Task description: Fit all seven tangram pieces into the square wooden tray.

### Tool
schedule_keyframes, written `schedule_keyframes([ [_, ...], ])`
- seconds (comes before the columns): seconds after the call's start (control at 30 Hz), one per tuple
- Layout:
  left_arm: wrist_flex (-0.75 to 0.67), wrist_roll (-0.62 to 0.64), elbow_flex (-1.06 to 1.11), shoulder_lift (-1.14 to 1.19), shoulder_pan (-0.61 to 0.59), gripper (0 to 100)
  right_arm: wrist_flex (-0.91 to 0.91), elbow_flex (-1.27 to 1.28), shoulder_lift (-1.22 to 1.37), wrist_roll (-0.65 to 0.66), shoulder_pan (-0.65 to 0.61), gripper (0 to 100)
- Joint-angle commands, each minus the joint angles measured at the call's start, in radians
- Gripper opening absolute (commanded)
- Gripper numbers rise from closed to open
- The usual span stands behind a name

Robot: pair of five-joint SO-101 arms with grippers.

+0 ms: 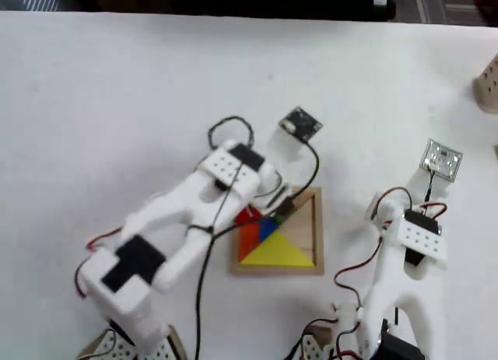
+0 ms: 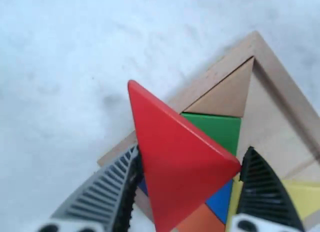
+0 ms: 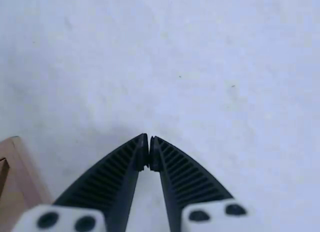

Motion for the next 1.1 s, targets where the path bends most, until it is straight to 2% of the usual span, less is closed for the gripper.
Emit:
schedule_keyframes([
  [0.0, -0.041, 0.006, 0.072, -0.137, 0.010, 33, -0.015, -0.041, -0.002, -0.005, -0.013, 1.8],
  [0.27, -0.018, 0.005, 0.094, -0.147, 0.012, 37, -0.015, -0.026, -0.002, 0.092, -0.047, 1.8],
  [0.37, 0.021, -0.071, 0.092, -0.160, 0.031, 37, -0.015, -0.026, -0.002, 0.092, -0.047, 1.8],
  [0.57, 0.103, -0.080, 0.112, -0.355, -0.025, 37, -0.015, -0.026, -0.002, 0.092, -0.053, 1.8],
  [0.83, -0.048, 0.081, 0.393, -0.654, -0.277, 37, -0.012, -0.025, -0.002, 0.095, -0.107, 1.8],
  [0.93, -0.095, 0.164, 0.474, -0.725, -0.426, 37, 0.005, -0.025, -0.007, 0.101, -0.130, 1.8],
  [1.07, -0.172, 0.252, 0.566, -0.756, -0.661, 37, 0.044, -0.025, -0.013, 0.195, -0.180, 1.8],
])
